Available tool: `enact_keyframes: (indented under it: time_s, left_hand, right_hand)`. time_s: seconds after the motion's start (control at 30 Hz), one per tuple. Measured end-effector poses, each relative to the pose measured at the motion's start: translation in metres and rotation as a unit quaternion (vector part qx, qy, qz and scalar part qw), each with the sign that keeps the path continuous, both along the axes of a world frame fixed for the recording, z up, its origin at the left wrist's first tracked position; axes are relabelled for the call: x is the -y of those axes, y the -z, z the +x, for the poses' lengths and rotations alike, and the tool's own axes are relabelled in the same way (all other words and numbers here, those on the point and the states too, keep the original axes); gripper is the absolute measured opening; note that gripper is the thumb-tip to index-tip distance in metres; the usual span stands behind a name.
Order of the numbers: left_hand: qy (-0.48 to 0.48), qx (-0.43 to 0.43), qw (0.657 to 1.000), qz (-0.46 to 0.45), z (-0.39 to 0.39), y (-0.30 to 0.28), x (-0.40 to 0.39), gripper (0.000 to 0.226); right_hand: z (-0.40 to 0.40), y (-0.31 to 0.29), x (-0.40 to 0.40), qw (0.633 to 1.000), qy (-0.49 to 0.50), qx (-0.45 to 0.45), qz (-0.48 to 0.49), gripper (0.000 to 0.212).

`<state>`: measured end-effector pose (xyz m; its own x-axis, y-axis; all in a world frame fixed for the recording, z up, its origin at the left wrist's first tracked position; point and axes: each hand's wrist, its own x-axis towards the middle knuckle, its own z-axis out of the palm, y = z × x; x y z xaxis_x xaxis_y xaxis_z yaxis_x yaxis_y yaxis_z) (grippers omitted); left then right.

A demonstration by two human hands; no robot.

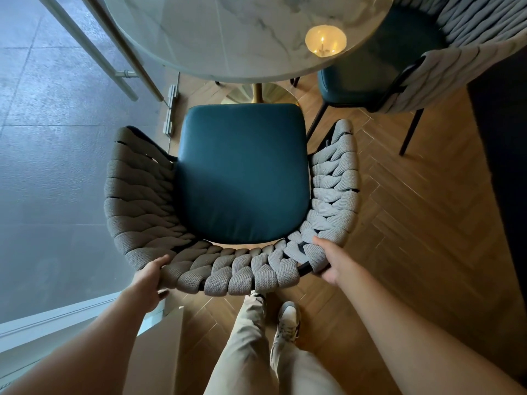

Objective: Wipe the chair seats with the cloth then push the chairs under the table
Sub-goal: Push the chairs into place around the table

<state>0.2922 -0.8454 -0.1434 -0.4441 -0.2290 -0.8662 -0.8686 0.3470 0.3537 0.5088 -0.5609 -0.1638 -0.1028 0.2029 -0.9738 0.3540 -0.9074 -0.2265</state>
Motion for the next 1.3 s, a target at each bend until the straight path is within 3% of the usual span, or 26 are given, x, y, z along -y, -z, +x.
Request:
enact_keyframes:
  time_s: [0.43, 0.6, 0.9, 1.3]
  left_hand:
    - [0.012, -0.003, 1.000, -0.002, -0.010, 0.009, -0.007, 0.037]
    - [0.021, 0.008, 1.000, -0.005, -0.011, 0.009, -0.005, 0.035]
    - [0.027, 0.024, 0.999, 0.000, -0.014, 0.009, -0.002, 0.039]
    - [0.031, 0.047, 0.998, 0.004, -0.016, 0.000, -0.006, 0.040]
  right_hand:
    - [-0.007, 0.000, -0.015, 1.000, -0.010, -0.014, -0.010, 0.046]
    - [-0.008, -0.002, -0.012, 1.000, 0.010, -0.024, -0.014, 0.032]
    - [-0.010, -0.004, -0.008, 0.999, 0.029, -0.024, -0.018, 0.045]
    - [-0.013, -0.014, -0.005, 0.998, 0.046, -0.026, -0.025, 0.042]
